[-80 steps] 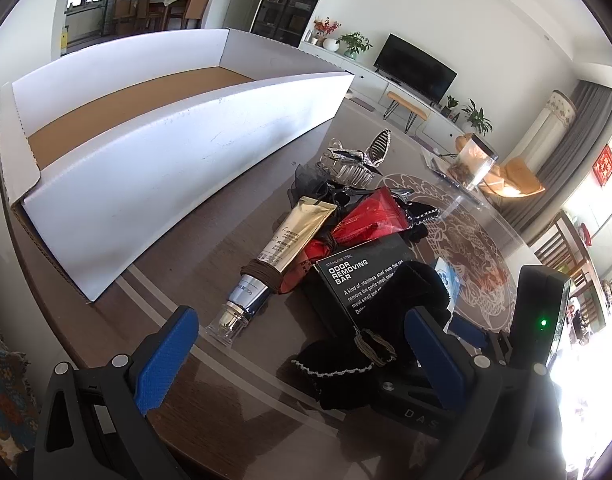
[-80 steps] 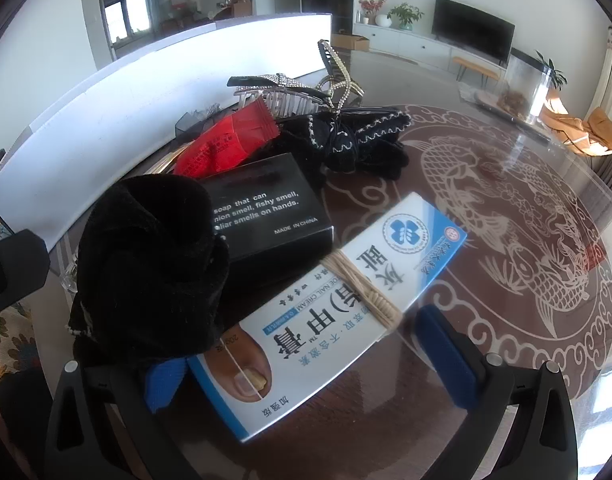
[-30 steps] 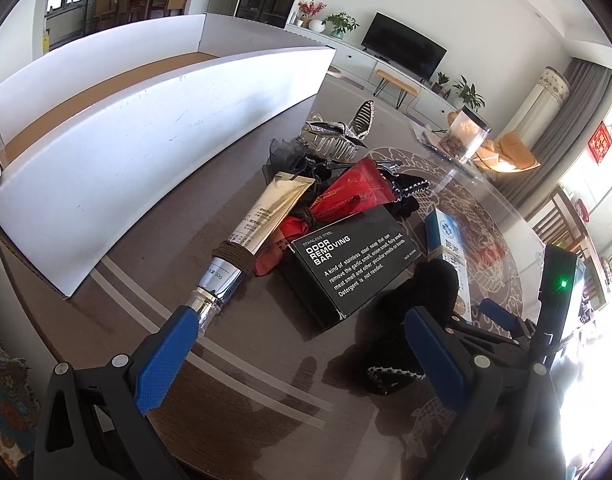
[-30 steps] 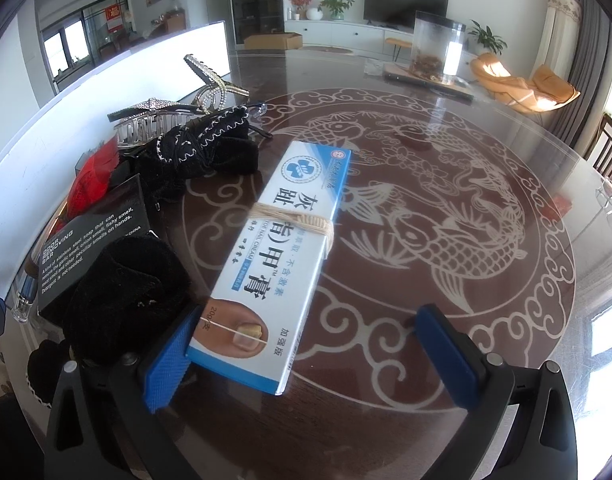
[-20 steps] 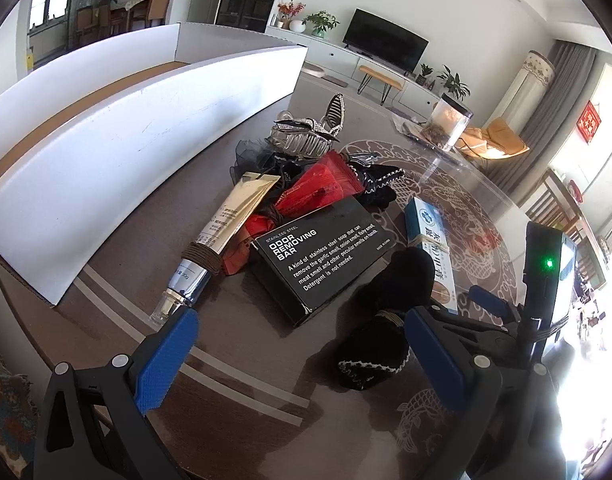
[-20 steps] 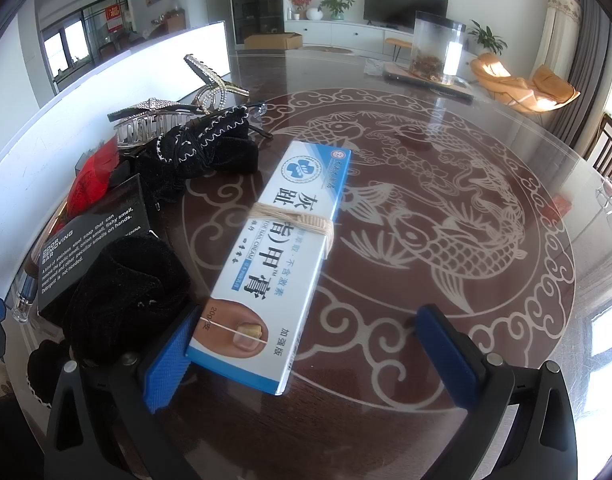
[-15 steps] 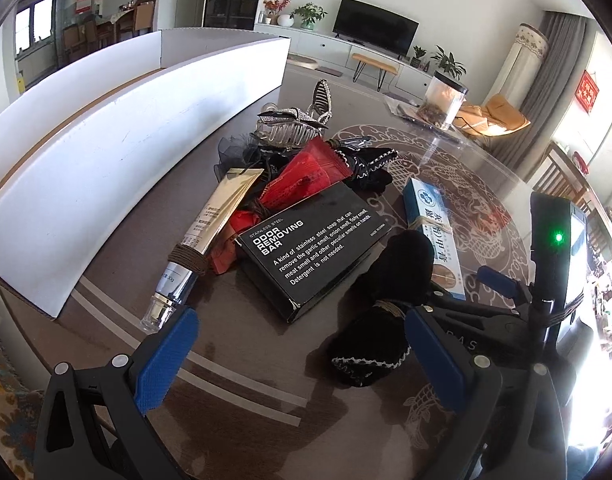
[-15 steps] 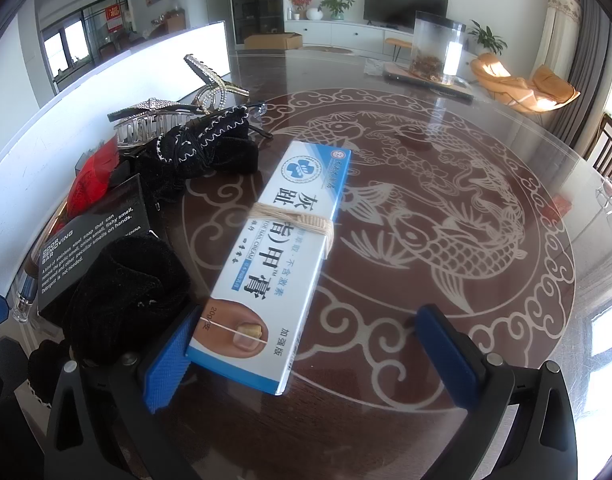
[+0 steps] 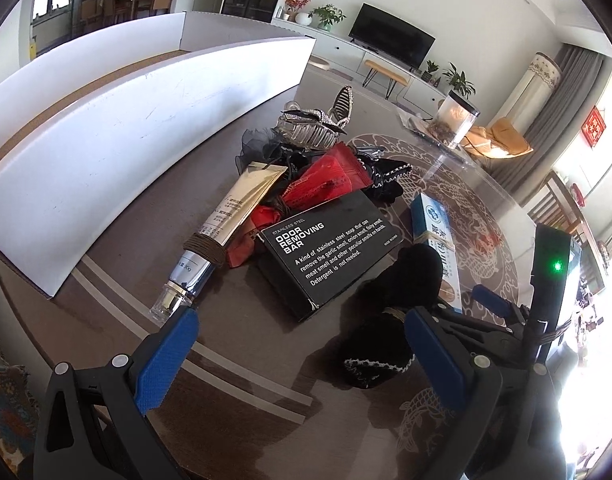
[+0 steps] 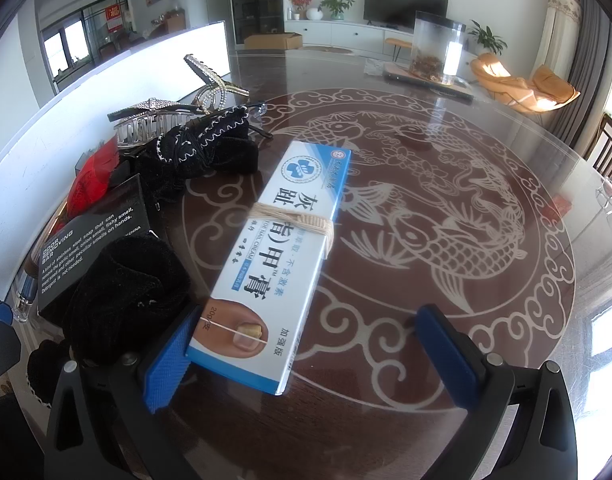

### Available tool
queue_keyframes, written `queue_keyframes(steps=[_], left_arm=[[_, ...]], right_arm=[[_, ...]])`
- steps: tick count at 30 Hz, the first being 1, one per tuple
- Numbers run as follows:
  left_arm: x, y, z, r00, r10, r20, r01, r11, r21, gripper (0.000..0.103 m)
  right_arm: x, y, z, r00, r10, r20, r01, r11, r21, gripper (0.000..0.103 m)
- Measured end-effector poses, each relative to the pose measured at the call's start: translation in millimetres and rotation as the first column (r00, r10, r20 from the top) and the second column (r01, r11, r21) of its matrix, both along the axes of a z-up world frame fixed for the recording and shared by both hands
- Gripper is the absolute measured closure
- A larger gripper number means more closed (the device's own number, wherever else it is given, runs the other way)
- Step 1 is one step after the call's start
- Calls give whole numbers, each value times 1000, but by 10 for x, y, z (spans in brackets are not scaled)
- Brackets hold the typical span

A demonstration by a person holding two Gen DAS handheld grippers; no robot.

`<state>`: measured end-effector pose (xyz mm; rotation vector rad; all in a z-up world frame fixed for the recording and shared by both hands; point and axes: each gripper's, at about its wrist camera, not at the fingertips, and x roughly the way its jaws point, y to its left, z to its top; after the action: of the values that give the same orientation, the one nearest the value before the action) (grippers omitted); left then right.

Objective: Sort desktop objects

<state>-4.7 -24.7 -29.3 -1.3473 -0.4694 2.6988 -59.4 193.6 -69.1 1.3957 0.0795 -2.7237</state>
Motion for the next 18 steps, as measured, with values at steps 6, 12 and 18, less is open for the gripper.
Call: queue_keyframes(steps=[6,12,18], left_arm=[[-37,119,115,999,8,-50,-8,1000,-9,0],[-230,328,-163,995,-36,90,43,995,-85,0],[-224,206,-281,991,-9,137,12,1000,-21,0]], right_arm=[[-1,1,0,1000,0,0,0,1000,0,0],[-3,0,0,1000,0,0,0,1000,0,0],[-2,1,0,1000,0,0,0,1000,0,0]])
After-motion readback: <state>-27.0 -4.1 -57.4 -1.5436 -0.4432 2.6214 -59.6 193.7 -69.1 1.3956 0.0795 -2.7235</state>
